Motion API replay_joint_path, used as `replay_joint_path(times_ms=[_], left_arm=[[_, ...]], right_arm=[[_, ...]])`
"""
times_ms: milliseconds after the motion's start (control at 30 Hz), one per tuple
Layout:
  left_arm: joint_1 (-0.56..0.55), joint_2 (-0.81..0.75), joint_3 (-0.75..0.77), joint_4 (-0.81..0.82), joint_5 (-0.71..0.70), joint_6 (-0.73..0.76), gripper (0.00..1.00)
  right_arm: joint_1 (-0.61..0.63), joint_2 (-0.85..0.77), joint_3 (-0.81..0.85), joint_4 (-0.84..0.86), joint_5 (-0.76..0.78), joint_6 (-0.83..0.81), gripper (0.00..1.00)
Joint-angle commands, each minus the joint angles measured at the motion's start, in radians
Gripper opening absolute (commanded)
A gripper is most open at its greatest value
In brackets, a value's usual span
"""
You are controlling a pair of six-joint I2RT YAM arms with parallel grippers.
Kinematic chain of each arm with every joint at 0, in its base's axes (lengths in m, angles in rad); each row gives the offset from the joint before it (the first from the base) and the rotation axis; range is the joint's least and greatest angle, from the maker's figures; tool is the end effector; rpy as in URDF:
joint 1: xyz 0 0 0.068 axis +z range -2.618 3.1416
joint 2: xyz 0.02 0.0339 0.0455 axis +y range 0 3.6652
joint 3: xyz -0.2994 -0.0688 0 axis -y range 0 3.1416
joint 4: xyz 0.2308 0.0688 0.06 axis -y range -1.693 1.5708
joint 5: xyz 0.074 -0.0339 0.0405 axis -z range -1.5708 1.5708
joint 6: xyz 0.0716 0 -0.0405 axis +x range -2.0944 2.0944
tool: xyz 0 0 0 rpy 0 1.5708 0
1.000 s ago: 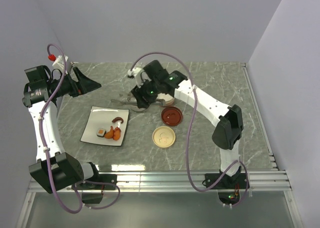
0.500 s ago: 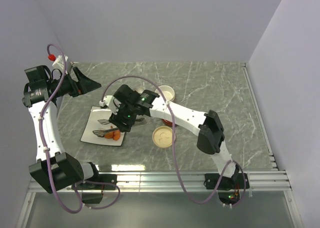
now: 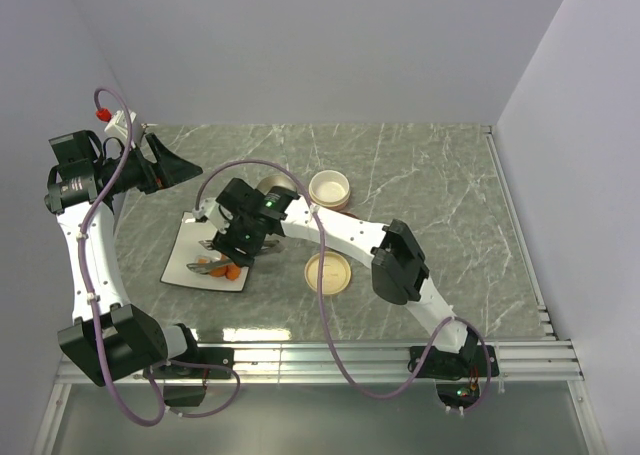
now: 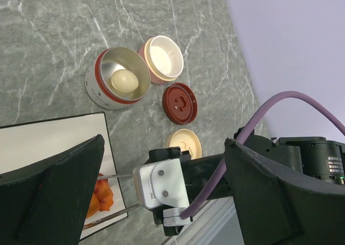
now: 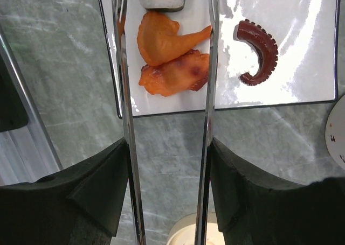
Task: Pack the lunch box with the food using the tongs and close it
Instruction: Pick up the food using the clamp
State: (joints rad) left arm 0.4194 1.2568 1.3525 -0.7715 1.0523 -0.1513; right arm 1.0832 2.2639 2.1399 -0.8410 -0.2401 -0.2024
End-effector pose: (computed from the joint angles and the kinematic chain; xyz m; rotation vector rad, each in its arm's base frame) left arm 0.2417 0.0397 0.4116 -0.0272 2.0179 -0.9941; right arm 0.2330 0.4758 0.2568 -1.6508 2.0394 0.6354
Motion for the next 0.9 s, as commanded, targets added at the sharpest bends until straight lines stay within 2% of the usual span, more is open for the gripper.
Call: replay_joint_path(times_ms=[0,233,433,667,867], left_arm=[[0.004,-0.022,0.013,0.023,0.011,0.013,0.99],[0.005,-0.020,0.014,0.017,0.008,0.021,0.99],[0.005,-0.023,0.002,0.023,0.008,0.015,1.00],[0.005,-0.022,0.007,0.024,0.008,0.009,0.99],[0.005,-0.025,-0.013,0.032,0.018,-0.004,0.99]], right_arm=[[0.009,0.012,0.051,0.020,0.004,0.004,0.63],[0.009,0.043,0.043,0.017,-0.007,0.008,0.62],[0.007,0.029,0.041,0.026,-0.007,0.017,0.54],[-0.003,-0.035,0.041,0.036,0.008,0.018,0.47],[-0.046,-0.108,0.040,0.034,0.001,0.031,0.44]])
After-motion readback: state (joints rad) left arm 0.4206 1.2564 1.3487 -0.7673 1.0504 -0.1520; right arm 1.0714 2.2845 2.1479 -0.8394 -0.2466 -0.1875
